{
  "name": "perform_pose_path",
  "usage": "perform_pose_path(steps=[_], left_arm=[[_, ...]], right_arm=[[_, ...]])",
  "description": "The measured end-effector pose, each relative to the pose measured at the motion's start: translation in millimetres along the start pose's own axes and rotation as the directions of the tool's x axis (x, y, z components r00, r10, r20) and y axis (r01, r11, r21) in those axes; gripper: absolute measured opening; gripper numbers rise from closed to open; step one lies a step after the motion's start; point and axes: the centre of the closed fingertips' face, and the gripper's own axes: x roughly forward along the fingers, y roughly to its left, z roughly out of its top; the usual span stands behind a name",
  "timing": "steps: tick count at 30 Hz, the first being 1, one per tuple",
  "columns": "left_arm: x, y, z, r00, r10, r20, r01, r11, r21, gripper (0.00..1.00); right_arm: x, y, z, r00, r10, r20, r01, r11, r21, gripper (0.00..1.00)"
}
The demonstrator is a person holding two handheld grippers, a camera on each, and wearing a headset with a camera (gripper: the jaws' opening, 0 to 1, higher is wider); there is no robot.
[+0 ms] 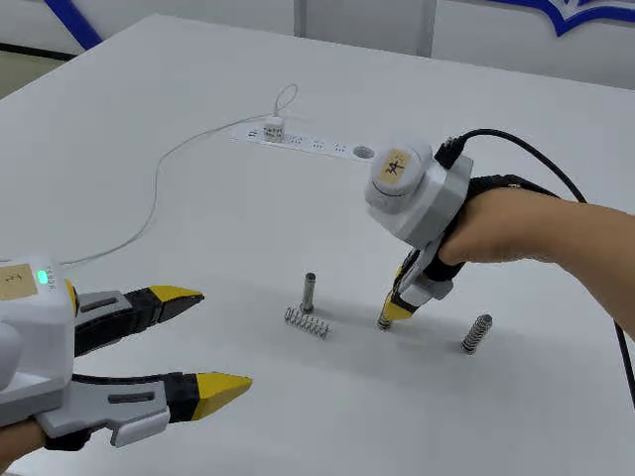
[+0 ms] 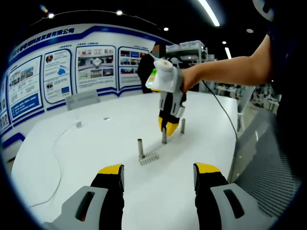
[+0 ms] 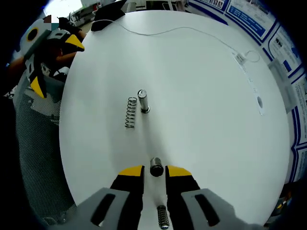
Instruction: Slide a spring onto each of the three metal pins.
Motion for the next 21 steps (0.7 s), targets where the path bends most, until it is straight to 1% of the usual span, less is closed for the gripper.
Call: perform_pose_path(steps=[5, 9, 11, 14, 19, 21], left_arm=[[0.5, -0.5, 0.9, 1.0000, -0.002, 0.001, 0.002, 1.000, 0.002, 0.60], [1.0, -1.2, 1.3, 1.0000, -0.004, 0.001, 0.004, 1.000, 0.004, 0.60], [1.0, -1.5, 1.4, 1.0000, -0.004, 0.000, 0.004, 1.000, 0.005, 0.60], [0.7, -1.5, 1.3, 1.0000, -0.004, -0.002, 0.004, 1.000, 0.005, 0.60], [-0.4, -1.6, 2.0, 1.0000, -0.001, -0.003, 0.001, 1.000, 0.007, 0.60], [-0.7, -1.3, 2.0, 1.0000, 0.000, -0.003, 0.000, 1.000, 0.008, 0.60]], right_arm=[[-3.8, -6.4, 4.9, 0.9993, -0.022, 0.030, 0.022, 1.000, -0.011, 0.24], [-7.8, -7.2, 11.2, 0.9976, -0.039, 0.057, 0.041, 0.999, -0.024, 0.26], [-9.4, -5.5, 17.1, 0.9962, -0.040, 0.078, 0.042, 0.999, -0.027, 0.26], [-8.7, -0.2, 25.8, 0.9939, -0.027, 0.107, 0.030, 0.999, -0.026, 0.26], [-2.2, 9.5, 36.6, 0.9899, -0.012, 0.141, 0.015, 1.000, -0.025, 0.25], [0.7, 14.2, 41.4, 0.9867, -0.004, 0.162, 0.007, 1.000, -0.019, 0.24]])
